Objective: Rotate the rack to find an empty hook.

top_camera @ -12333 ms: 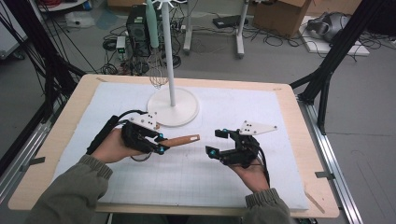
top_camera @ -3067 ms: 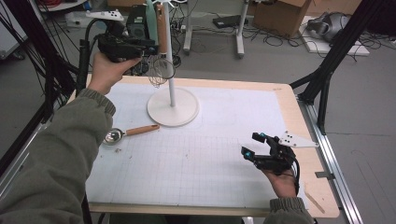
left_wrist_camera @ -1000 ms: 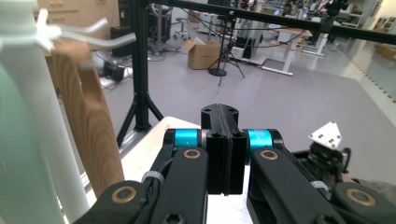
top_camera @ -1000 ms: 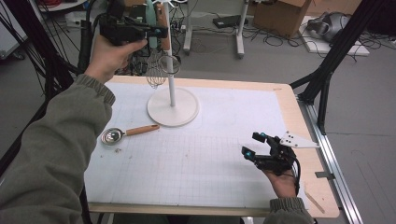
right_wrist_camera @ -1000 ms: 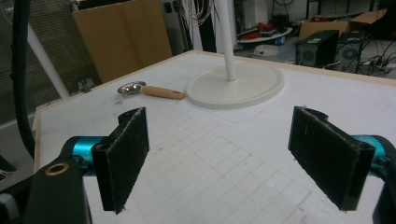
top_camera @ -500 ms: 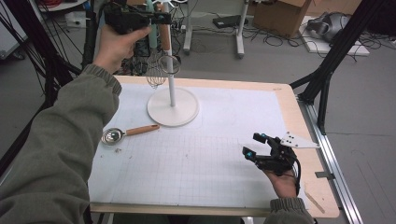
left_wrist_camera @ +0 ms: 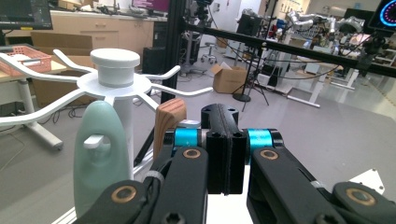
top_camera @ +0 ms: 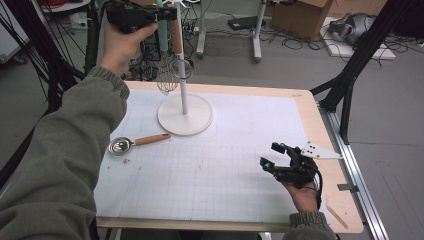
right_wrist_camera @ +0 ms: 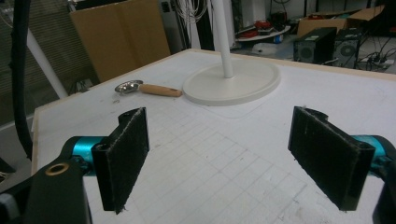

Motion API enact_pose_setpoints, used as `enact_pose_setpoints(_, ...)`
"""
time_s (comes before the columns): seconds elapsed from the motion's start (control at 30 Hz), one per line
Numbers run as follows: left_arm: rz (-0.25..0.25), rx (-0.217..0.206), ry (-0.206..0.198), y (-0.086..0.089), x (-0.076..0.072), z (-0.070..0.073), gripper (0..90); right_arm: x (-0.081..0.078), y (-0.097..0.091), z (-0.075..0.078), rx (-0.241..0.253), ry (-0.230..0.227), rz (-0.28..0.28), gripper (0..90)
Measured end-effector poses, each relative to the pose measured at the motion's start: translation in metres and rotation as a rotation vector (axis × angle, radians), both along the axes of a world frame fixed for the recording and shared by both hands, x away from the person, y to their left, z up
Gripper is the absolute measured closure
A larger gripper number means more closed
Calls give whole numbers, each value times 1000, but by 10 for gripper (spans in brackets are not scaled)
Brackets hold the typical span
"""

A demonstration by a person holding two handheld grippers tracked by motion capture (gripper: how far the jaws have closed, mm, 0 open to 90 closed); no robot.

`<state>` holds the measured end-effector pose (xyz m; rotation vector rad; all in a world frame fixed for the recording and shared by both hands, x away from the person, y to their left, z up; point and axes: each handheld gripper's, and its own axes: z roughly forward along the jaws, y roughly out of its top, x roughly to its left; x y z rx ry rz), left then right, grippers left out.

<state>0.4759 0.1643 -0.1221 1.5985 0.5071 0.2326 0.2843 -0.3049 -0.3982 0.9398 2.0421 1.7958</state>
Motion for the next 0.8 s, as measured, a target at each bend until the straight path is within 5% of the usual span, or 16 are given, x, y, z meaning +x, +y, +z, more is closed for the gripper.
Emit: enact_pose_setpoints(0.8,54,0,3,21,9,-2,896,1,-3,0,4,5,-10,193)
